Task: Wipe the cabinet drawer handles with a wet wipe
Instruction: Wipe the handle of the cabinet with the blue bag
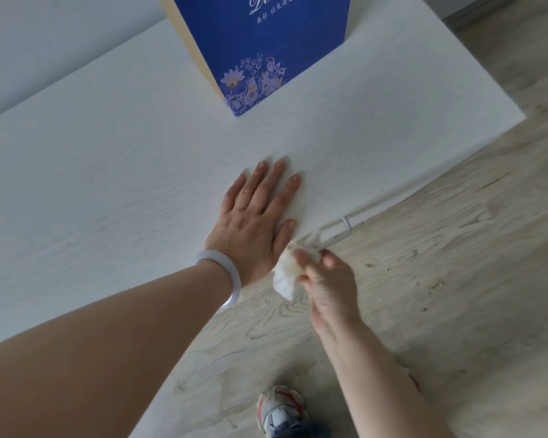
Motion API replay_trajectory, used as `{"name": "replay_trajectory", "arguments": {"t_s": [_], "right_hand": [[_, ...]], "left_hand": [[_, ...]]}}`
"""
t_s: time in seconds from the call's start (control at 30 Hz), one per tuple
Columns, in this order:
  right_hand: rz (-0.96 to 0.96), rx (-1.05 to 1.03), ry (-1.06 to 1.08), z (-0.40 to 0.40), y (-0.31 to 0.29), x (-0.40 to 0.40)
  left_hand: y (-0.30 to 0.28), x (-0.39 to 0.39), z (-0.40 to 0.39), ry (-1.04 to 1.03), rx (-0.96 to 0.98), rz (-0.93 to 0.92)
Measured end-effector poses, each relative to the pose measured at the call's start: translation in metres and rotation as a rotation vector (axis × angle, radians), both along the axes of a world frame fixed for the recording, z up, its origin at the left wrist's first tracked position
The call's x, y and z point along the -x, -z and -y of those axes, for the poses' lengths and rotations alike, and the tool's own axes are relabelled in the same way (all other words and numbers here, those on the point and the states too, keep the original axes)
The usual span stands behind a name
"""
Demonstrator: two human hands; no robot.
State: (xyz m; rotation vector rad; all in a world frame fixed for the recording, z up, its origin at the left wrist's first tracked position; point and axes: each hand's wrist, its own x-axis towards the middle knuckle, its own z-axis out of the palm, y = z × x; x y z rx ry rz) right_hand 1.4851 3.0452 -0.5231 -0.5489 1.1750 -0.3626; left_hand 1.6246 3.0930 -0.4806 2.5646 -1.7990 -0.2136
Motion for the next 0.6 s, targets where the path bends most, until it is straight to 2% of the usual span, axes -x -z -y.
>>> {"name": "replay_trajectory", "arguments": {"t_s": [0.13, 0.3, 0.37, 0.47, 0.6], "right_hand": [[-0.068, 0.014, -0.060, -0.011, -0.004, -0.007], [-0.039, -0.007, 0.068, 0.046, -0.002, 0.020], [-0.066, 0.005, 0.038, 0.068, -0.003, 0.025], [-0.145, 0.091, -0.038, 0.083, -0.002, 0.023], [-0.228, 0.233, 0.077, 0.091, -0.007, 0.017]], "left_hand": [[0.001, 0.000, 0.000, 0.000, 0.003, 0.002], [0.001, 0.000, 0.000, 0.002, 0.009, -0.002], [0.001, 0.000, 0.000, 0.003, 0.004, -0.001], [0.001, 0.000, 0.000, -0.001, -0.002, 0.006], [0.001, 0.000, 0.000, -0.001, -0.011, 0.012]]}}
